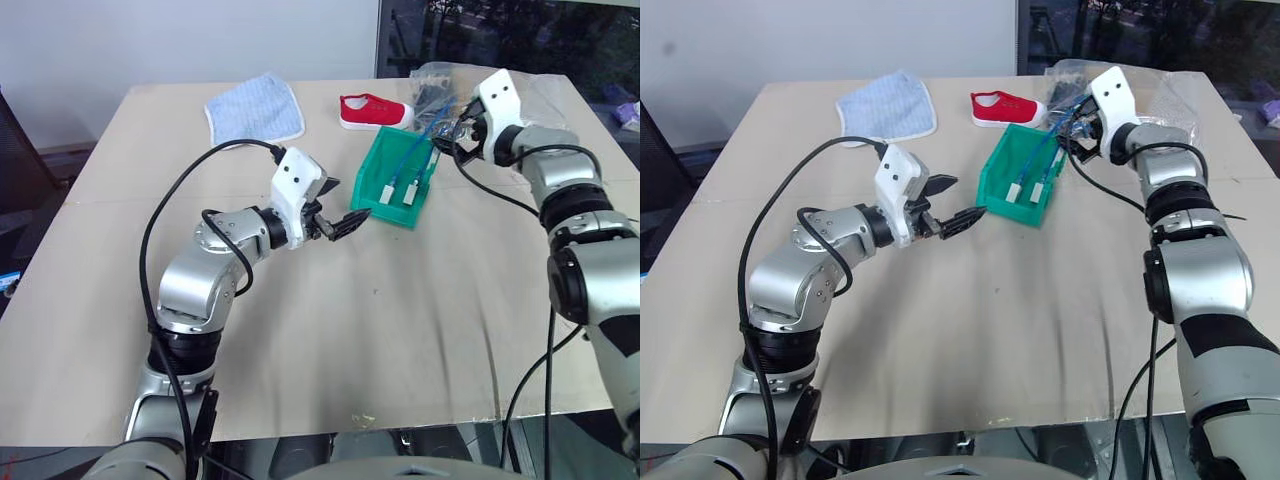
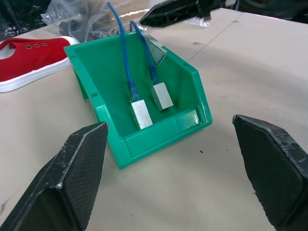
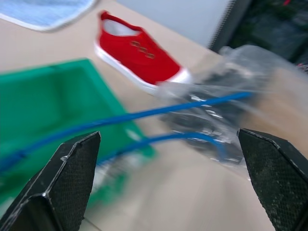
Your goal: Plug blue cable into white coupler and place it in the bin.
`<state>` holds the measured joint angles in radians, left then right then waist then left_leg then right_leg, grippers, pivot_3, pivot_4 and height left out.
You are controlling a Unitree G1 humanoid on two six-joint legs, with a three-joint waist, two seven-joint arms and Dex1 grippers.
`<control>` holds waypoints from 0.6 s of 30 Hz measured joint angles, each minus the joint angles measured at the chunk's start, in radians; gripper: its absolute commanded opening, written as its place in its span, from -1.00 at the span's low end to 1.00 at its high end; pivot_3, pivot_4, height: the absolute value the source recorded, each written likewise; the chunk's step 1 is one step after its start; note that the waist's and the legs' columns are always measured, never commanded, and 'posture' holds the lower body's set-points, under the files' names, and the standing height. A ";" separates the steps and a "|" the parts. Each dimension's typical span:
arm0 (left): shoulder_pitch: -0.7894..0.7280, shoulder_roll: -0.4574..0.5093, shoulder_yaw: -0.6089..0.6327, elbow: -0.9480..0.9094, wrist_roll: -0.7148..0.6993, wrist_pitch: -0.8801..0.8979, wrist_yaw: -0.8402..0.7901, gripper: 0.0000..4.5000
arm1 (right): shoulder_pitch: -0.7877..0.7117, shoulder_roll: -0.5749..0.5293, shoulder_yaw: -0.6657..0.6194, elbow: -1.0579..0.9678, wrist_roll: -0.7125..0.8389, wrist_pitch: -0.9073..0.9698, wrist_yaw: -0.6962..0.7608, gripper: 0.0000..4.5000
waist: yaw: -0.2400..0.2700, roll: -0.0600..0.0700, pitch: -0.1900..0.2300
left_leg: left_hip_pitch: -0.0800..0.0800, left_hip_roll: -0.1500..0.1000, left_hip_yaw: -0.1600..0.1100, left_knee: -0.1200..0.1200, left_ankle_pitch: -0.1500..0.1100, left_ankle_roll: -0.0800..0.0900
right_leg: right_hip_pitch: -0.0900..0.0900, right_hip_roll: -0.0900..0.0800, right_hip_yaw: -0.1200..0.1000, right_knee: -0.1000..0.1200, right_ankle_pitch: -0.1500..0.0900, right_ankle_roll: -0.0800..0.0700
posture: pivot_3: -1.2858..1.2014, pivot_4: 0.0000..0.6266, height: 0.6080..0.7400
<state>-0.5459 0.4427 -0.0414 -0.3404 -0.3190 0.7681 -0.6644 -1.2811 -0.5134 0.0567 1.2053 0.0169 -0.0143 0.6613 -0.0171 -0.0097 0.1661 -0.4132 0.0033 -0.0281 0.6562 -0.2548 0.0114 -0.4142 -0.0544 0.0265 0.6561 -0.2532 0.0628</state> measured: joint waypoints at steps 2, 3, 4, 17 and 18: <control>0.006 0.005 0.001 0.000 0.000 -0.007 0.001 0.89 | 0.049 -0.038 -0.024 -0.057 0.005 -0.020 0.018 0.99 | 0.002 0.000 0.000 | -0.001 0.000 -0.001 0.000 0.000 0.000 | 0.000 0.000 -0.001 -0.001 0.000 0.000 | 0.03 -0.52 1.00; 0.012 0.006 0.001 0.000 0.000 -0.012 0.002 0.89 | 0.078 -0.051 -0.040 -0.088 0.016 -0.027 0.035 0.99 | 0.002 0.000 0.000 | -0.001 0.000 -0.001 0.000 0.000 0.000 | 0.000 0.000 -0.001 -0.001 0.000 0.000 | 0.03 -0.52 1.00; 0.023 0.007 0.001 -0.001 0.000 -0.019 0.005 0.89 | 0.126 -0.062 -0.065 -0.148 0.042 -0.027 0.065 0.99 | 0.001 0.000 0.000 | -0.001 0.000 -0.001 0.000 0.000 0.000 | 0.000 0.000 -0.001 -0.001 0.000 0.000 | 0.03 -0.52 1.00; 0.501 -0.042 0.077 -0.154 0.002 -0.221 0.090 0.89 | 1.068 -0.067 -0.268 -1.134 0.441 0.212 0.245 0.99 | 0.008 0.000 -0.001 | 0.002 0.002 -0.001 0.006 -0.003 0.005 | 0.003 -0.001 0.000 0.001 0.000 0.000 | 0.03 -0.52 1.00; 0.583 -0.041 0.079 -0.165 0.007 -0.266 0.090 0.89 | 1.150 -0.059 -0.291 -1.199 0.469 0.224 0.240 0.99 | 0.006 0.000 -0.001 | 0.005 0.002 -0.001 0.006 -0.003 0.006 | 0.006 -0.001 0.000 0.002 0.000 0.000 | 0.03 -0.52 1.00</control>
<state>0.0369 0.4018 0.0380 -0.5053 -0.3117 0.5019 -0.5742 -0.1309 -0.5725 -0.2343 0.0066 0.4859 0.2094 0.9012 -0.0106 -0.0097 0.1647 -0.4083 0.0050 -0.0292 0.6623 -0.2579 0.0169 -0.4084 -0.0553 0.0266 0.6582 -0.2529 0.0627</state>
